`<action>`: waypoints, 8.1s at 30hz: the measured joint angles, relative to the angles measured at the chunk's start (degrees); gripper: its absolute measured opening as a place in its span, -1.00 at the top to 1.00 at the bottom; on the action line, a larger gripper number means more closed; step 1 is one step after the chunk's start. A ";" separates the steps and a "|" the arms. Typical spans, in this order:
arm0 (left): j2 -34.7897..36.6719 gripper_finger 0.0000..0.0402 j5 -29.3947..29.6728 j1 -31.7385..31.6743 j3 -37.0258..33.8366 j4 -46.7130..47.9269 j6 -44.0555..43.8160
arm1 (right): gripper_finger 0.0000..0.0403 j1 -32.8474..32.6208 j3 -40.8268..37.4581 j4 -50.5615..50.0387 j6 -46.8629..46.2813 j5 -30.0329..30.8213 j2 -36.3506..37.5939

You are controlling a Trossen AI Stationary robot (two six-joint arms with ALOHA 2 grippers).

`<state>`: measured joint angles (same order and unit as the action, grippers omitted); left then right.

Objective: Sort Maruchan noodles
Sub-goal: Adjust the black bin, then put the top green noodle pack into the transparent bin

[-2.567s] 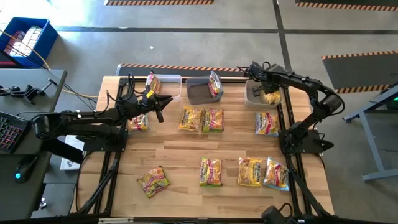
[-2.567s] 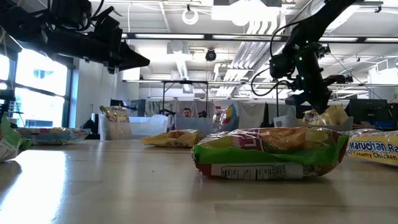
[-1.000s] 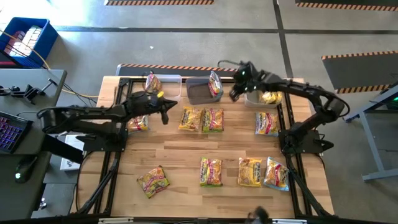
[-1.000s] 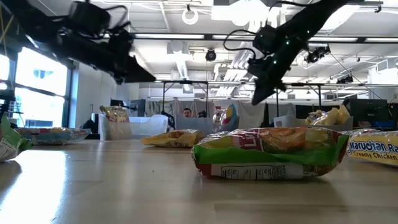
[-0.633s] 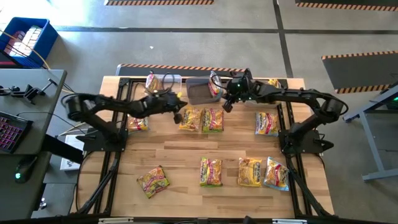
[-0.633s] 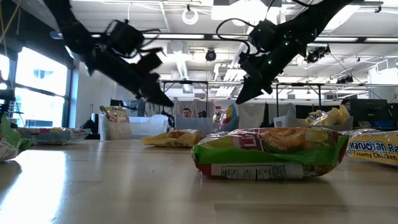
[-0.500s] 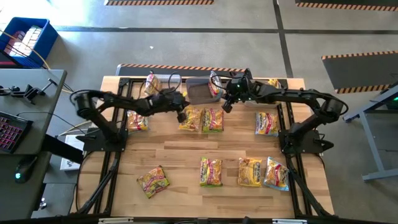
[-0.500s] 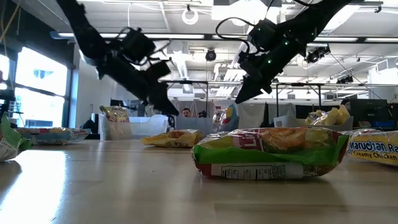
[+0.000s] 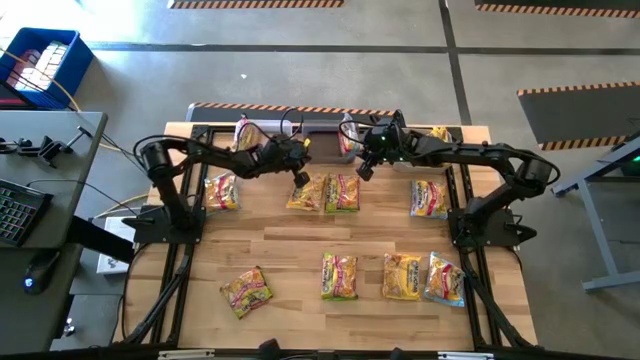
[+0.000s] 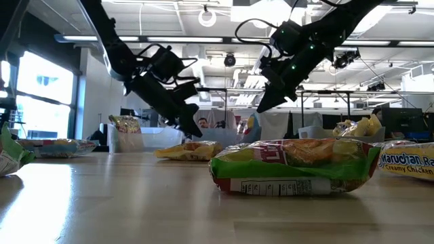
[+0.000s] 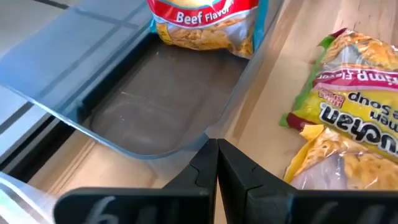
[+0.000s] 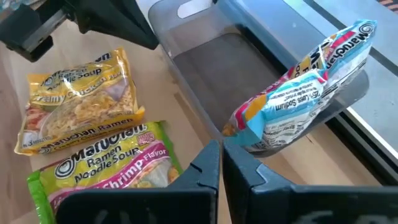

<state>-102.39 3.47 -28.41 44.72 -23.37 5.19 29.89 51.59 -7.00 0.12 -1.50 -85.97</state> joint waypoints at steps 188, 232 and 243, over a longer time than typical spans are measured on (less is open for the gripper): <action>28.75 -0.12 -14.95 8.49 -23.07 -36.81 -70.86 | 0.79 -36.22 6.73 39.82 57.11 52.20 -12.20; 32.55 0.83 -31.91 -12.95 -17.62 -12.84 -44.37 | 0.32 -28.20 6.73 25.72 25.42 40.19 -11.87; 37.80 0.83 -17.27 -16.73 8.31 47.63 -14.93 | 0.97 -16.70 6.73 24.08 18.18 13.13 -11.87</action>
<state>-64.59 -13.80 -45.14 53.03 24.25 -9.74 13.19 58.33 17.08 18.30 11.63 -97.84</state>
